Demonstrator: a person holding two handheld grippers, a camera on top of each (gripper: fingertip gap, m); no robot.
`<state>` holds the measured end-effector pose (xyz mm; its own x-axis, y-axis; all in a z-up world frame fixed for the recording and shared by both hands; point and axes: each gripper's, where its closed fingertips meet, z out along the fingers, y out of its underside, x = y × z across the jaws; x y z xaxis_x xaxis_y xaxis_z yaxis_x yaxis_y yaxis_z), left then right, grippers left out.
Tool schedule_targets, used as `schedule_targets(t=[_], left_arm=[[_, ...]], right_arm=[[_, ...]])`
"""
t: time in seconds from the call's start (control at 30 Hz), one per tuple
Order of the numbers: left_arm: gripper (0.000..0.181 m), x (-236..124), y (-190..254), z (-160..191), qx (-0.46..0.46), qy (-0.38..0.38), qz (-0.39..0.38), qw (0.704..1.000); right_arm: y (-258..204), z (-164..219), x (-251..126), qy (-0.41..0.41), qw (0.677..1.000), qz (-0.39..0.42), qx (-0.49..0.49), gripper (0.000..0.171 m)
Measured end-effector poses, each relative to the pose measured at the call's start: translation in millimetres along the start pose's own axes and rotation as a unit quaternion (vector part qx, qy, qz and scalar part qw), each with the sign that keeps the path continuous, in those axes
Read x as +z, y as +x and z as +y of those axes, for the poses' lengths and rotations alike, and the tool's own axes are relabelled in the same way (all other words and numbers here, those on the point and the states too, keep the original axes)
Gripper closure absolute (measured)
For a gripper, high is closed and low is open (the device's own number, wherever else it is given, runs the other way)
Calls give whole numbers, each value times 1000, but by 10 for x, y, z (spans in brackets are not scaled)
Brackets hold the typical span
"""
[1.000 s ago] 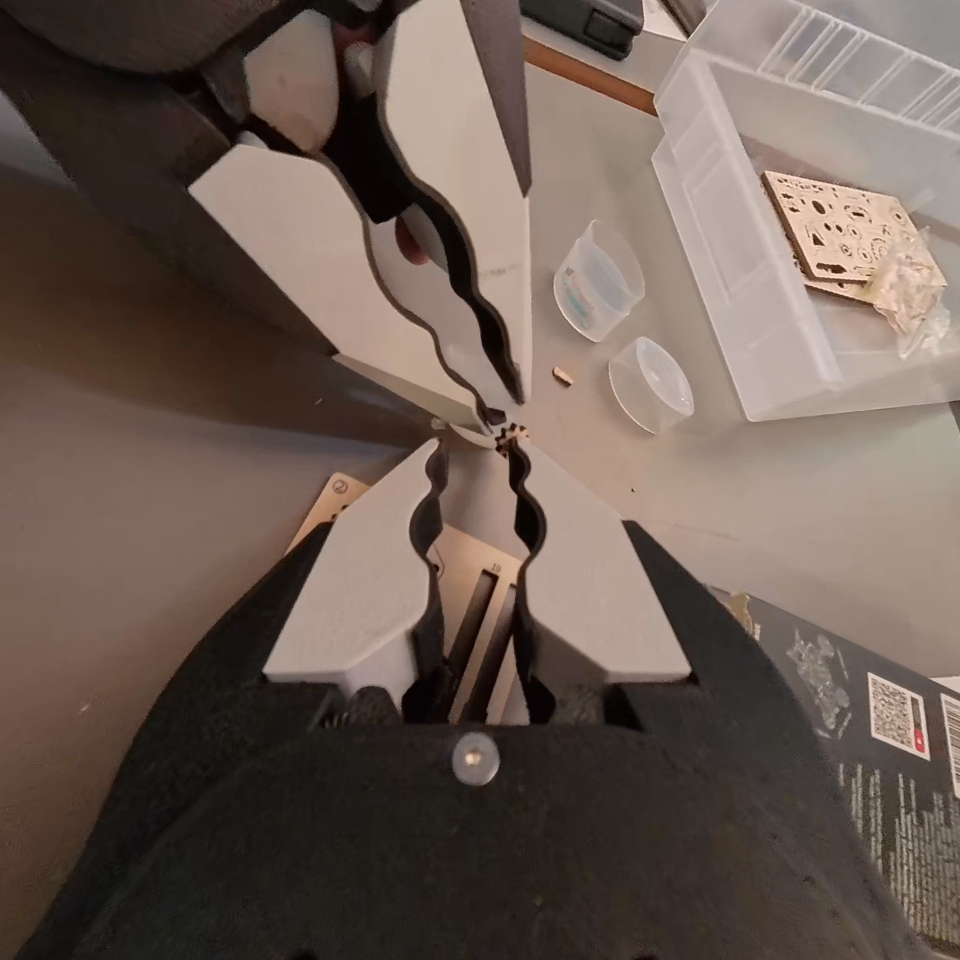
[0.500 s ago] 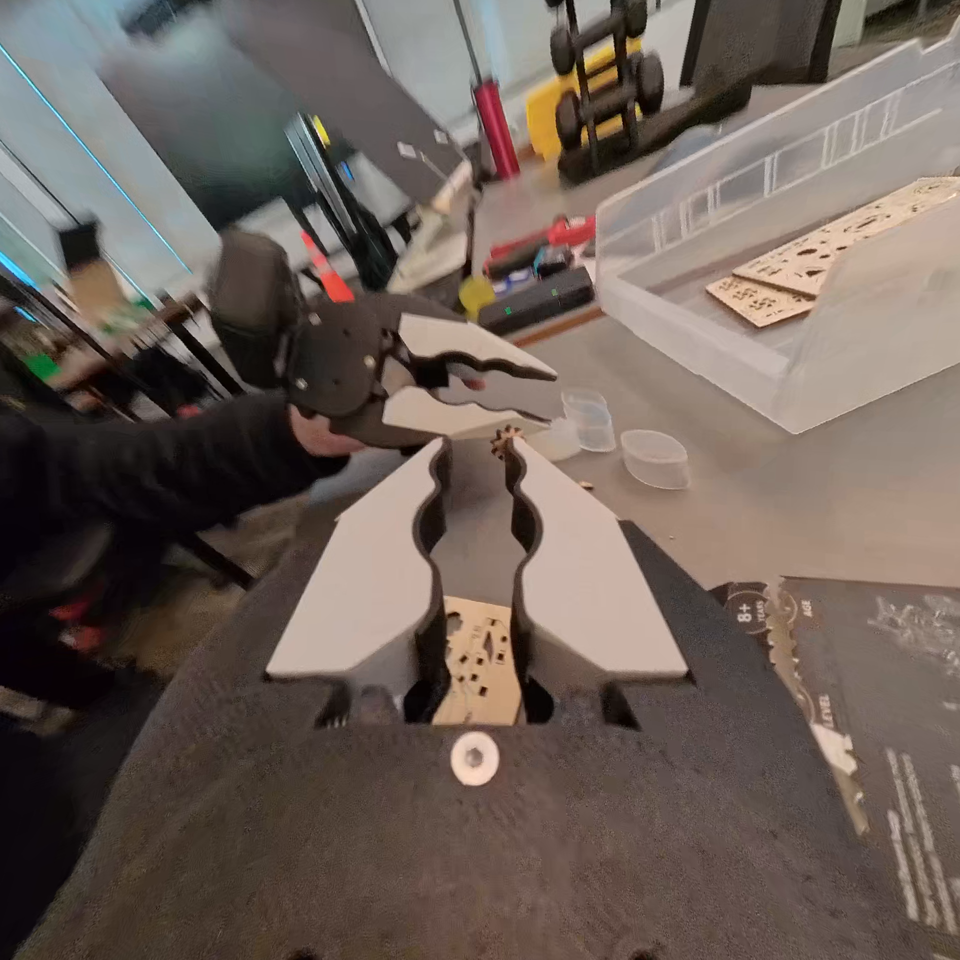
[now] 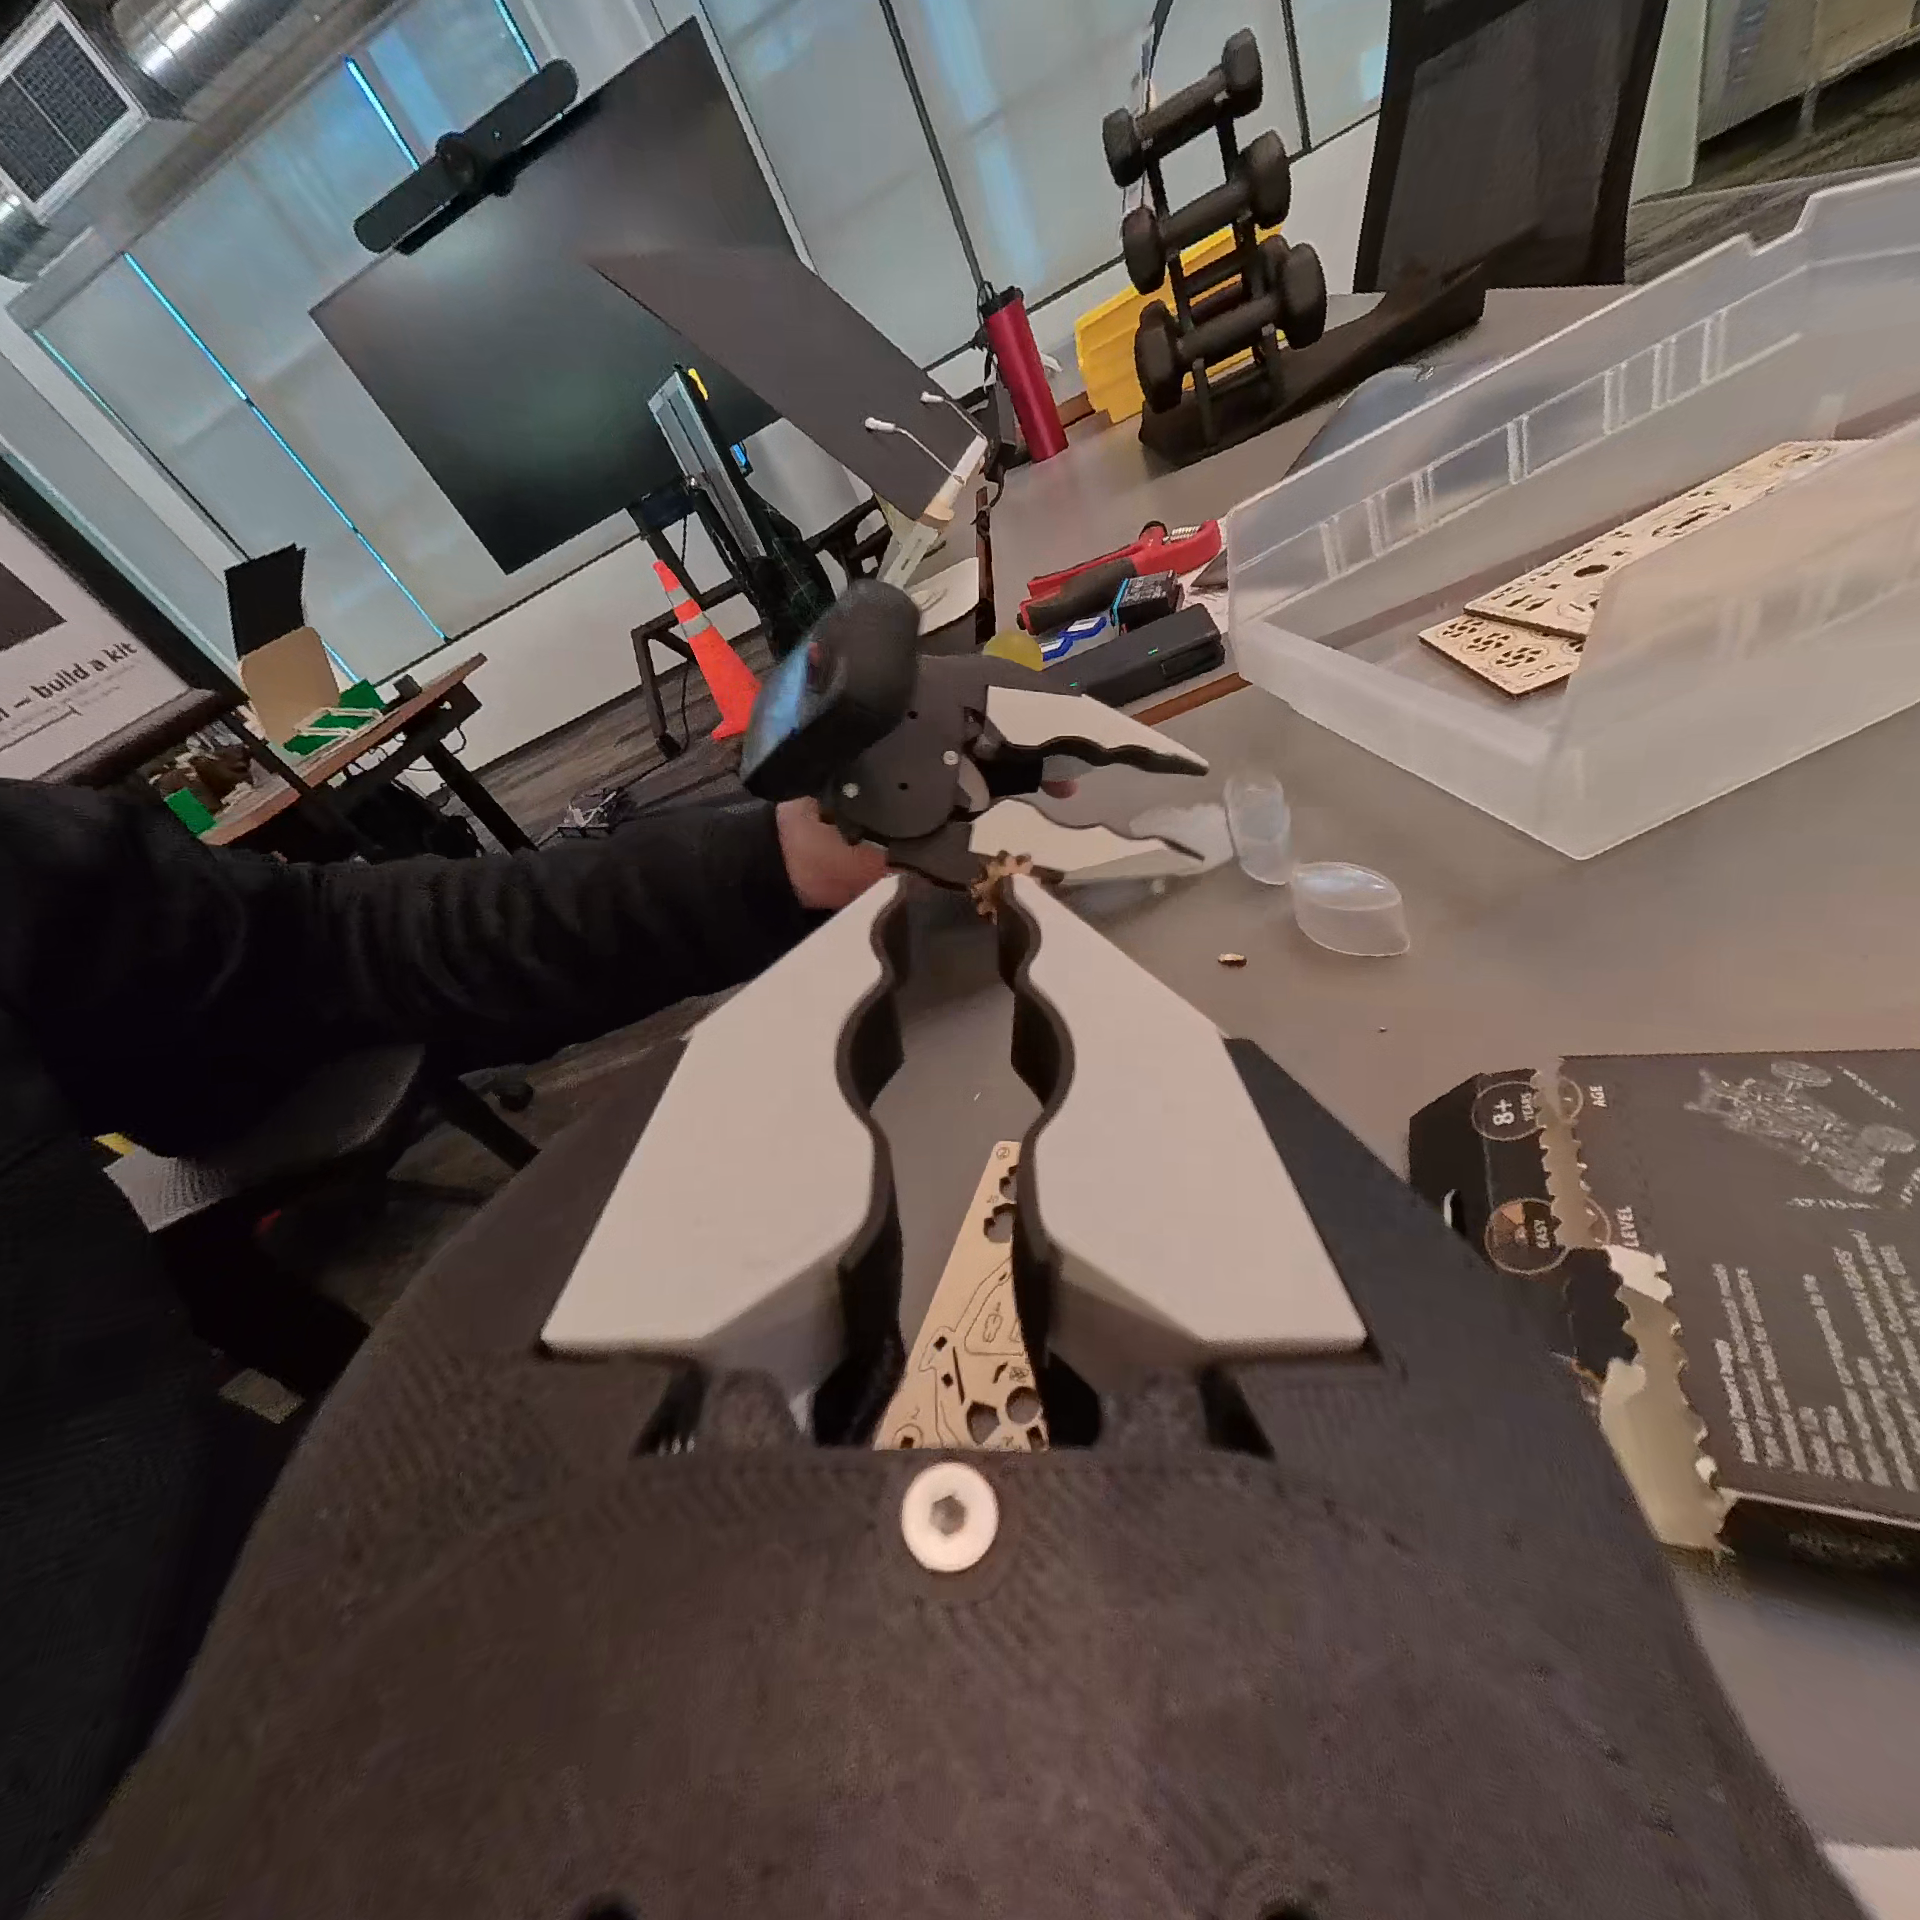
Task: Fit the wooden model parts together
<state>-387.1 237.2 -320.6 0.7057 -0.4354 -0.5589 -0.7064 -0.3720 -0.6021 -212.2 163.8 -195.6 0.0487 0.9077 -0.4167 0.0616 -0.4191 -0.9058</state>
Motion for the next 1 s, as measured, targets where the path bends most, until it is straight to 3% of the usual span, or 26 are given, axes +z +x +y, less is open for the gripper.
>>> schedule_targets(t=[0.03, 0.13, 0.27, 0.4, 0.47, 0.7, 0.83, 1.0], left_arm=[[144, 32, -101, 58, 1, -17, -28, 999], [132, 3, -188, 80, -8, -17, -49, 999], [125, -297, -290, -129, -31, 27, -78, 996], [126, -685, -206, -730, -34, 110, -52, 992], [129, -945, -45, -1193, -14, 181, -20, 983], [138, -1724, 975, -2525, 60, 345, 113, 930], [143, -1957, 1352, -2933, 77, 400, 147, 901], [152, -2089, 1547, -3165, 53, 430, 192, 881]], right_arm=[[-14, -22, -32, 4, 1000, 1, 1, 158], [-66, -106, -148, 22, 1000, -1, 16, 158], [-196, -358, -414, 95, 992, -39, 66, 162], [-309, -589, -768, 179, 973, -88, 116, 169], [-345, -638, -910, 204, 965, -99, 129, 169], [-625, -708, -1266, 253, 944, -147, 151, 170], [-796, -683, -1388, 260, 937, -175, 156, 170], [-938, -636, -1482, 262, 931, -194, 161, 170]])
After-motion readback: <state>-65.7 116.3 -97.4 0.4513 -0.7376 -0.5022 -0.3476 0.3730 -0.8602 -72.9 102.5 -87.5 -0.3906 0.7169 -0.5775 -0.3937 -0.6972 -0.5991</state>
